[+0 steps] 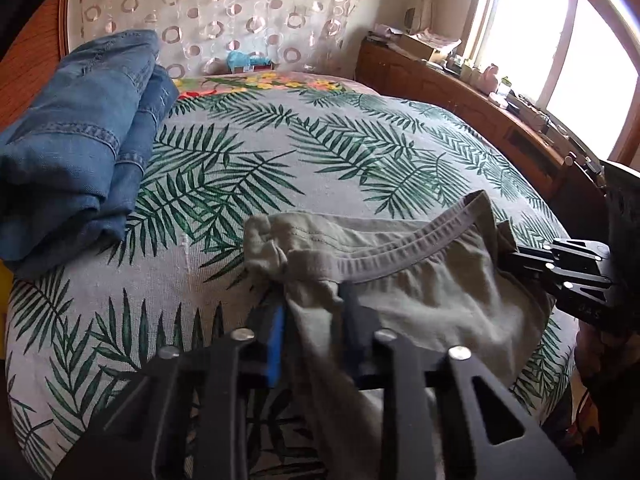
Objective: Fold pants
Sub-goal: 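Close the left tool on the folded pants while the right tool grasps its other end, then lift the folded pants with both tools and carry them onto the blue jeans stack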
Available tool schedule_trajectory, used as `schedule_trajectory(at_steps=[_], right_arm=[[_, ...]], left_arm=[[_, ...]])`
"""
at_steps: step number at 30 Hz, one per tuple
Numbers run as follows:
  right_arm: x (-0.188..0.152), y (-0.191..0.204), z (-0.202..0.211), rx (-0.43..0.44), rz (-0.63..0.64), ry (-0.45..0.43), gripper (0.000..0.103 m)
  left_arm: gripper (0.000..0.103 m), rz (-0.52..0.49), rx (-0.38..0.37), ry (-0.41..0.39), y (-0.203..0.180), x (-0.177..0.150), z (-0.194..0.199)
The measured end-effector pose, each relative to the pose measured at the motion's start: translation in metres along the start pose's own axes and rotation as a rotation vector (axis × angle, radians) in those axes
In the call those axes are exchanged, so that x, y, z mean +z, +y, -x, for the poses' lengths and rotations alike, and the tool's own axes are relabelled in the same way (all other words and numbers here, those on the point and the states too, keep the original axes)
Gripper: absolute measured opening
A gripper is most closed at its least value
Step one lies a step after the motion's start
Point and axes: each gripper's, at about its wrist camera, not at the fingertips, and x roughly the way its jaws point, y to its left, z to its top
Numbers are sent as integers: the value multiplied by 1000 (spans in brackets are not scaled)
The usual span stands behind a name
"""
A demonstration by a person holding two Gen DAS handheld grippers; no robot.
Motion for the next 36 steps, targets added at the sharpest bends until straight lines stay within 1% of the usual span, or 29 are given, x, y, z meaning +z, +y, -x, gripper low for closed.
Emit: schedule_trajectory(at_steps=[4,10,15,20,25,27,32,36], right_arm=[[1,1,11,0,0,-50,8],[12,7,38,-1,27,-140,8],[33,12,54,1,68,-197,8],[64,20,60,6,117,-247,8],[99,31,50,18,171,-273,8],[110,36,44,28,189,-274,8],[143,44,15,51,242,-277,8],[170,40,-14,67,281,-276,8]], left_arm=[[16,-18,2,-58,-8,3,18],[15,-23,4,-195,-19,15,68],[15,-33,25,-291,-18,33,104],[15,-46,61,-347,-7,51,122],[15,-35,110,-382,12,72,130],[15,-24,128,-394,25,79,133],[15,5,172,-403,56,93,132],[15,27,208,-408,78,102,127]])
